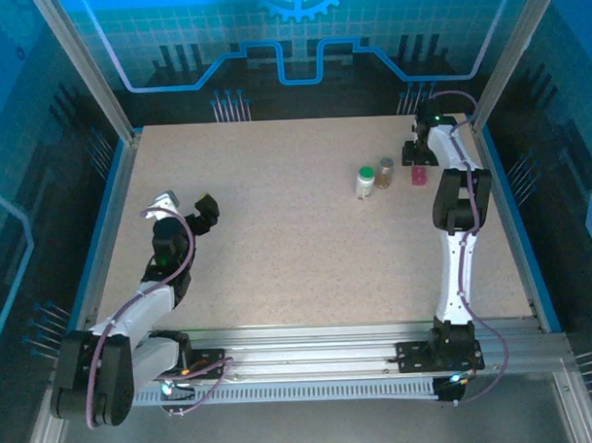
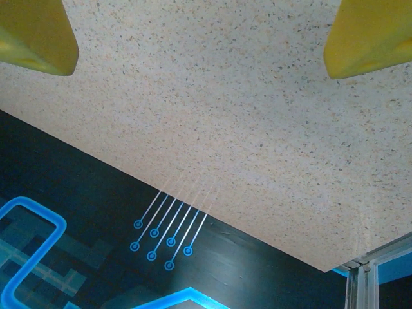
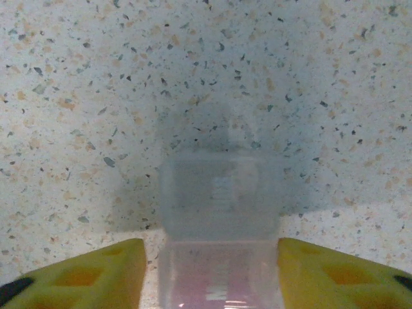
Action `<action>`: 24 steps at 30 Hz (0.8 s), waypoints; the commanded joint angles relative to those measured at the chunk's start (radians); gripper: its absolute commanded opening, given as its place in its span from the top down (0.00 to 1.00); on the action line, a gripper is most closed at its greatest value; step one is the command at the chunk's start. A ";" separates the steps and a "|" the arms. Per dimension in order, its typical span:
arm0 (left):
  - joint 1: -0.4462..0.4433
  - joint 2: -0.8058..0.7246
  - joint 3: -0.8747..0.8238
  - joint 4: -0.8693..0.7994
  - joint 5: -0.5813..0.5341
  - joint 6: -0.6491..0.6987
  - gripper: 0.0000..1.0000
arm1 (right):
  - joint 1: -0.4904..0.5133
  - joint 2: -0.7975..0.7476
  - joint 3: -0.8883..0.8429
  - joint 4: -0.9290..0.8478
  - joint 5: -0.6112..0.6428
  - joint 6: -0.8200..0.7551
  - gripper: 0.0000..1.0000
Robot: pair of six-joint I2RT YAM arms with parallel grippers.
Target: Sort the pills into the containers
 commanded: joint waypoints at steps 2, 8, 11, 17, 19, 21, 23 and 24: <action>-0.004 0.010 0.020 0.009 0.012 -0.005 0.01 | 0.002 0.003 0.012 -0.004 0.038 0.023 0.51; -0.005 0.013 0.025 0.005 0.019 -0.009 0.01 | -0.008 0.015 0.013 -0.017 0.020 0.054 0.47; -0.005 0.014 0.024 0.002 0.016 -0.008 0.01 | -0.016 0.029 0.013 -0.025 0.007 0.063 0.46; -0.005 0.014 0.025 0.002 0.017 -0.008 0.01 | -0.021 0.031 0.004 -0.024 0.003 0.070 0.49; -0.005 0.014 0.025 0.002 0.018 -0.009 0.01 | -0.023 0.028 0.005 -0.024 0.003 0.067 0.50; -0.006 0.014 0.025 0.002 0.018 -0.009 0.01 | -0.026 0.023 0.004 -0.022 0.001 0.068 0.52; -0.006 0.015 0.025 0.002 0.018 -0.008 0.01 | -0.030 0.015 0.002 -0.021 -0.002 0.067 0.56; -0.006 0.015 0.025 0.002 0.018 -0.009 0.01 | -0.029 0.008 0.000 -0.020 0.002 0.069 0.57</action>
